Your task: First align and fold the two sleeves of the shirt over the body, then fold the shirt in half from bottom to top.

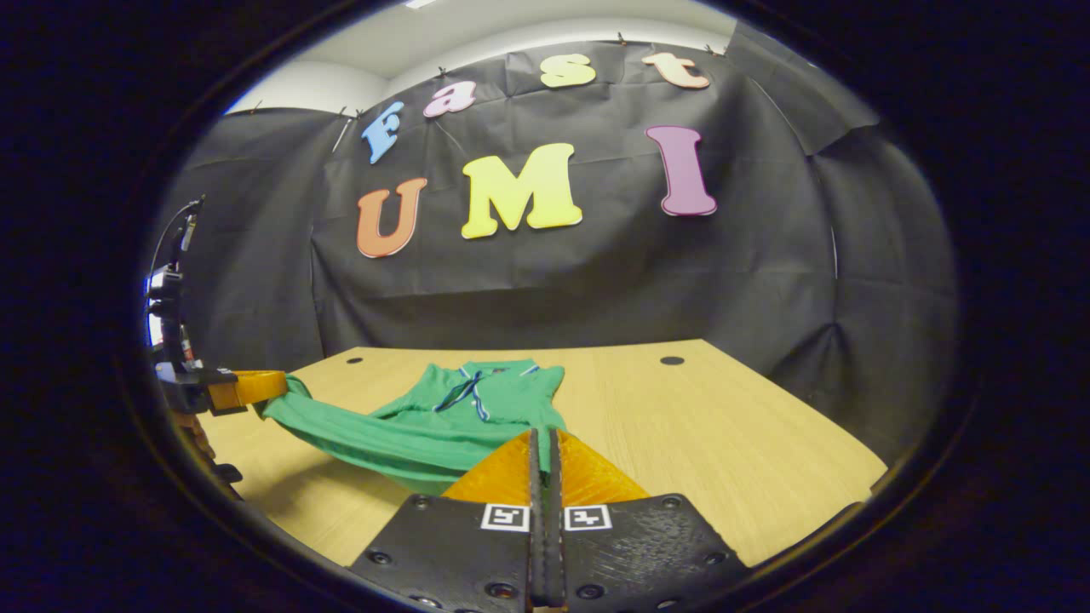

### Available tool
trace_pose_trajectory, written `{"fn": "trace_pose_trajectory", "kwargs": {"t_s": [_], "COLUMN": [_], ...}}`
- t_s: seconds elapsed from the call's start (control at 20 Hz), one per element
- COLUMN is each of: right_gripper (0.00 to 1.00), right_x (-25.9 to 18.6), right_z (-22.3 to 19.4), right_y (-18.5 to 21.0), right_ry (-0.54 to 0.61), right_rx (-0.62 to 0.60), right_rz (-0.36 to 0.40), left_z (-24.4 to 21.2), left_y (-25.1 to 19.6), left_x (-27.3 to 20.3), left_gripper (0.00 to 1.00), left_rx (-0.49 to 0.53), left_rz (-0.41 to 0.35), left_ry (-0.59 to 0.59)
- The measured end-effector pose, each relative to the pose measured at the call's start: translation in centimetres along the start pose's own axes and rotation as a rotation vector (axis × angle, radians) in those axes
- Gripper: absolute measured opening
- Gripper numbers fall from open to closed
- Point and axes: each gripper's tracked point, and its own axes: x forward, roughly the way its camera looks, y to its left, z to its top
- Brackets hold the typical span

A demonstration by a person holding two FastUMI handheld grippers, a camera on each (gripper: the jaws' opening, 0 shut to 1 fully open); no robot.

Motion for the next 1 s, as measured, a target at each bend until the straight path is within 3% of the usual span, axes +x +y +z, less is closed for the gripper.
{"fn": "trace_pose_trajectory", "kwargs": {"t_s": [0.25,0.45,0.65,0.85,1.0], "right_gripper": [0.02,0.0,0.01,0.0,0.0], "right_x": [9.2,17.9,24.3,31.2,36.3], "right_z": [4.4,3.3,5.0,5.9,6.0], "right_y": [-0.2,-0.7,-1.3,-3.0,-3.4], "right_ry": [-0.105,-0.119,-0.193,-0.204,-0.164], "right_rx": [-0.036,-0.035,-0.045,0.042,0.072], "right_rz": [-0.042,-0.115,-0.18,-0.229,-0.218], "left_z": [4.0,2.5,3.5,5.1,5.3], "left_y": [0.3,0.5,-0.6,0.0,0.2], "left_x": [9.4,16.7,21.7,27.4,31.8], "left_gripper": [0.08,0.08,0.08,0.08,0.08], "left_rx": [0.0,-0.03,-0.059,-0.079,-0.031], "left_rz": [-0.011,0.009,-0.048,-0.032,-0.019], "left_ry": [-0.136,-0.14,-0.182,-0.215,-0.199]}}
